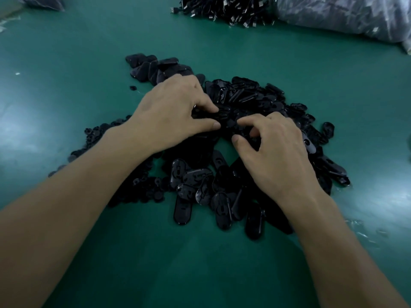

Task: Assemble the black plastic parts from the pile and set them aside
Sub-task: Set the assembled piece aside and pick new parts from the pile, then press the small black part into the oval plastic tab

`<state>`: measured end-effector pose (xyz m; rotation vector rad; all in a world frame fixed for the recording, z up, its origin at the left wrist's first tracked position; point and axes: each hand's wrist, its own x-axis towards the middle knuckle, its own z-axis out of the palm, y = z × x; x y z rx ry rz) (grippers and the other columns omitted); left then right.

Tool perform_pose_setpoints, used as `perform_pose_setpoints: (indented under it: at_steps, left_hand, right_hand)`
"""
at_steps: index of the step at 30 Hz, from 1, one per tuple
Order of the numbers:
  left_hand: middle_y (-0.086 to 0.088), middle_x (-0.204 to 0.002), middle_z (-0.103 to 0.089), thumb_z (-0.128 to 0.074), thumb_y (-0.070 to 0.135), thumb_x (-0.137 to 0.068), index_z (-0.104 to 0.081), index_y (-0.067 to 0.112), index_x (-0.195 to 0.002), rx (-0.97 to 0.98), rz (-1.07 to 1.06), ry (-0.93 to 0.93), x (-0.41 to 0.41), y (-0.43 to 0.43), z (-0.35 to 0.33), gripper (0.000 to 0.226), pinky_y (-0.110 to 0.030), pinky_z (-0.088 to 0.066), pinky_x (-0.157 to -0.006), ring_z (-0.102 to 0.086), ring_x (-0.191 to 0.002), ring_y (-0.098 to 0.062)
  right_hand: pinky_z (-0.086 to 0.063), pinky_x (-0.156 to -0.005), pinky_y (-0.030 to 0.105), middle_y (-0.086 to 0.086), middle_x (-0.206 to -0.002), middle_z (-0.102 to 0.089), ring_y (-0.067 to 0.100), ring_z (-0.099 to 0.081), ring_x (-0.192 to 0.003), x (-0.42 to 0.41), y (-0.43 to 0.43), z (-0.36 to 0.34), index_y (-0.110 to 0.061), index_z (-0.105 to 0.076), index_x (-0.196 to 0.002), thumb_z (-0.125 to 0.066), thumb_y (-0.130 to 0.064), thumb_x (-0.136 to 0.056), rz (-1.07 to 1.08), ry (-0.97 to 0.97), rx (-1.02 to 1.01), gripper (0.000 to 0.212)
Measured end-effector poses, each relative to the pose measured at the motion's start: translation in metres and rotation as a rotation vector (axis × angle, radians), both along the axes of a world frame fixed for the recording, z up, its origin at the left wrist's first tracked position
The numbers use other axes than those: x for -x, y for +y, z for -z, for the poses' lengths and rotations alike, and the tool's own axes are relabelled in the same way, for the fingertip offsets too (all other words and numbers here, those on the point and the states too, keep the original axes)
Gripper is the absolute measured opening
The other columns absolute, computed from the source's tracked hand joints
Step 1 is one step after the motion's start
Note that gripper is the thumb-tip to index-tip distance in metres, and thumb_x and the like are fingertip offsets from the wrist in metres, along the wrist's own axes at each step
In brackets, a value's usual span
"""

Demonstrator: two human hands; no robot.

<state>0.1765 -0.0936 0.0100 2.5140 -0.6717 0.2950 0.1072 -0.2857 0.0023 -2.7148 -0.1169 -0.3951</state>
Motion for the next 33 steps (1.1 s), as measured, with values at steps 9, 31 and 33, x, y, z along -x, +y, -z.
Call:
perform_pose_setpoints:
  at_steps: [9, 31, 33]
  left_hand:
    - [0.015, -0.075, -0.065, -0.061, 0.040, -0.098, -0.071, 0.030, -0.089, 0.388, -0.076, -0.174, 0.011, -0.005, -0.014, 0.017, -0.014, -0.045, -0.066, -0.059, -0.070, 0.002]
    - [0.008, -0.070, -0.073, -0.076, 0.045, -0.084, -0.076, 0.034, -0.085, 0.458, 0.097, 0.268, 0.028, -0.005, 0.003, 0.010, -0.039, -0.058, -0.060, -0.067, -0.063, -0.019]
    - [0.014, -0.070, -0.071, -0.073, 0.042, -0.087, -0.076, 0.037, -0.085, 0.465, 0.102, 0.248, 0.028, -0.004, 0.003, 0.006, -0.024, -0.053, -0.055, -0.064, -0.060, -0.006]
  right_hand:
    - [-0.035, -0.080, 0.023, -0.009, -0.094, -0.054, 0.013, -0.051, -0.094, 0.000, 0.001, 0.000, -0.024, -0.064, -0.128, -0.063, -0.039, -0.096, -0.031, -0.069, -0.104, 0.035]
    - [-0.042, -0.066, 0.010, -0.016, -0.087, -0.060, -0.001, -0.056, -0.073, 0.001, 0.010, -0.006, -0.039, -0.061, -0.080, -0.081, -0.026, -0.082, -0.157, -0.055, -0.455, 0.024]
    - [-0.044, -0.065, 0.012, -0.015, -0.082, -0.063, 0.000, -0.057, -0.070, 0.000, 0.008, -0.007, -0.036, -0.063, -0.079, -0.078, -0.025, -0.086, -0.150, -0.020, -0.511, 0.020]
